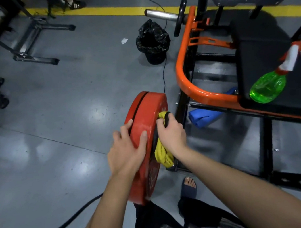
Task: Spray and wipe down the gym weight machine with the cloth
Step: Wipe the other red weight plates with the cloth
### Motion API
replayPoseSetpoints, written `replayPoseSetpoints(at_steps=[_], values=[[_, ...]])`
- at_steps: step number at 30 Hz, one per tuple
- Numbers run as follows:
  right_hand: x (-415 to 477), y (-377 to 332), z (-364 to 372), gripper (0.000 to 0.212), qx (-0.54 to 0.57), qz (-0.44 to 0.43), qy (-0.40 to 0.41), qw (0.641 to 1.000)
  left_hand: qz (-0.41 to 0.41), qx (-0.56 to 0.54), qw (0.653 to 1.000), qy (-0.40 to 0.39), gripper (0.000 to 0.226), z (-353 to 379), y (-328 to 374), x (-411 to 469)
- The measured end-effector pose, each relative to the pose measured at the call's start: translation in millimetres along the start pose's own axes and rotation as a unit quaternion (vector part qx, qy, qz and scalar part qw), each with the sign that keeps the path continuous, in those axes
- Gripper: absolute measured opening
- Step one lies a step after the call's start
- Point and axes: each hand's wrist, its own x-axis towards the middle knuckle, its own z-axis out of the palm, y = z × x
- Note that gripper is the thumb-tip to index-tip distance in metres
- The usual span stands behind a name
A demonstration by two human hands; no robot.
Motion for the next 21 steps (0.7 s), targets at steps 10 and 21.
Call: replayPoseSetpoints(at_steps=[10, 21], values=[[-3.9, 5.4, -5.6, 0.028, 0.001, -0.027, -0.026, 0.999, -0.059, 0.074, 0.994, -0.06, 0.077, 17.7, 87.3, 98.3], [-5.0, 11.3, -7.3, 0.028, -0.008, -0.045, -0.038, 0.998, 0.002, 0.128, 0.987, -0.099, 0.08, 4.5, 69.0, 87.8]])
